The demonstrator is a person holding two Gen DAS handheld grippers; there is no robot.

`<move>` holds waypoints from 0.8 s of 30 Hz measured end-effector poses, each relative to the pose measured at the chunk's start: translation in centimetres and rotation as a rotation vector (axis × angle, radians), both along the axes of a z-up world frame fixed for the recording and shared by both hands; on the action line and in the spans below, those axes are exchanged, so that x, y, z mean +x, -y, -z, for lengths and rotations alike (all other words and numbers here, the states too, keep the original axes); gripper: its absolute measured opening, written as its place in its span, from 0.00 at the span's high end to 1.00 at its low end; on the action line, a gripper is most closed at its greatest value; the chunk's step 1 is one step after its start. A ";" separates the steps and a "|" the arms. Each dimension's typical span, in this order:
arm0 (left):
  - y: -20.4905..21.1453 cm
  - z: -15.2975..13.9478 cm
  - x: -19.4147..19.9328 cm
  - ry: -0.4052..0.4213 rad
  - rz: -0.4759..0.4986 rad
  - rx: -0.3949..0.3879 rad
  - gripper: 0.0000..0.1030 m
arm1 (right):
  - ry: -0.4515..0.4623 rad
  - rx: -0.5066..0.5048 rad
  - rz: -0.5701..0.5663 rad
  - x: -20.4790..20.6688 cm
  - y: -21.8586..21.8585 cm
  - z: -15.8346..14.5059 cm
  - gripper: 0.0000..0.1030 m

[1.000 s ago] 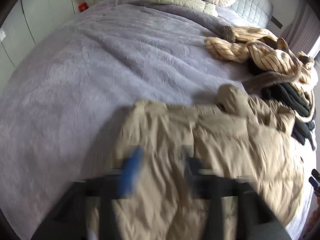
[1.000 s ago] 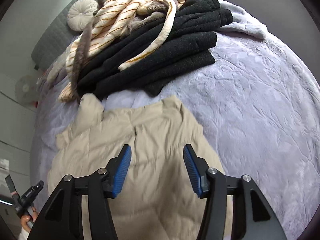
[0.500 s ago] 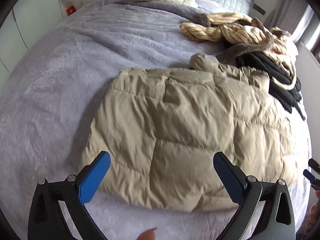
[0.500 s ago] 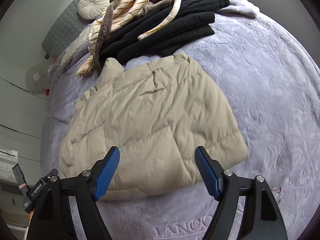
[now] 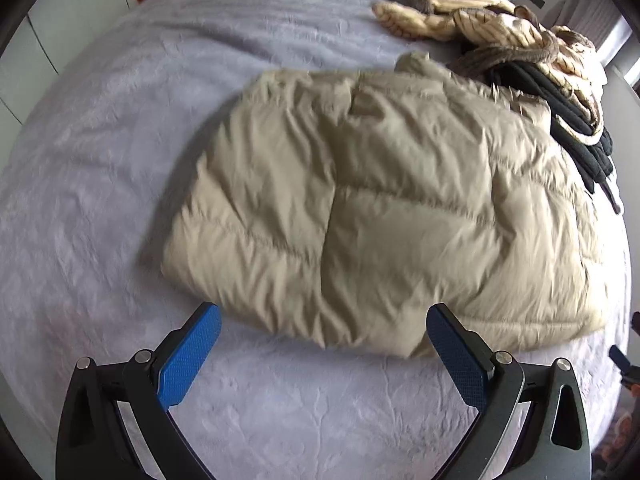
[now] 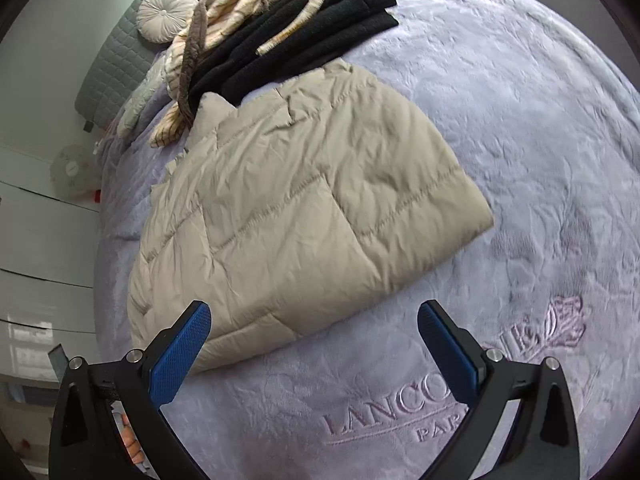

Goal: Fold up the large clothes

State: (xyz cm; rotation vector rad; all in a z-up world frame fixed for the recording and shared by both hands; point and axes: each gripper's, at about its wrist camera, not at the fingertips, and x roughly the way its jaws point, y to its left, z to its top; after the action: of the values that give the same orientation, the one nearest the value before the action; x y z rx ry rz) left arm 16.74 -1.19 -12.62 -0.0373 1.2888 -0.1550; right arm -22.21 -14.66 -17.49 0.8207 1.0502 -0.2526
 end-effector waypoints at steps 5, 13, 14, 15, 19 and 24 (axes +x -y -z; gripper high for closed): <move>-1.2 1.2 -1.0 -0.032 -0.034 -0.022 0.00 | -0.045 0.088 0.019 -1.0 0.1 1.8 0.00; -2.3 2.7 -1.8 -0.077 -0.077 -0.039 0.00 | -0.048 0.184 0.072 -1.6 0.6 3.5 0.00; -2.3 2.8 -1.8 -0.082 -0.075 -0.049 0.00 | -0.049 0.187 0.073 -1.6 0.6 3.6 0.00; -2.4 3.0 -1.9 -0.084 -0.075 -0.053 0.00 | -0.049 0.194 0.076 -1.6 0.7 3.8 0.00; -2.3 3.5 -1.8 -0.096 -0.077 -0.085 0.00 | -0.031 0.248 0.096 -1.6 0.8 4.6 0.00; -2.8 4.2 -1.9 -0.102 -0.102 -0.132 0.00 | -0.021 0.299 0.120 -1.2 1.0 5.8 0.00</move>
State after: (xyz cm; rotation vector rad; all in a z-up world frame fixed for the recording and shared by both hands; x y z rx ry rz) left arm 14.86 1.61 -16.80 -0.2256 1.3739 -0.1521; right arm -23.44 -15.61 -23.28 1.1549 1.0738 -0.2083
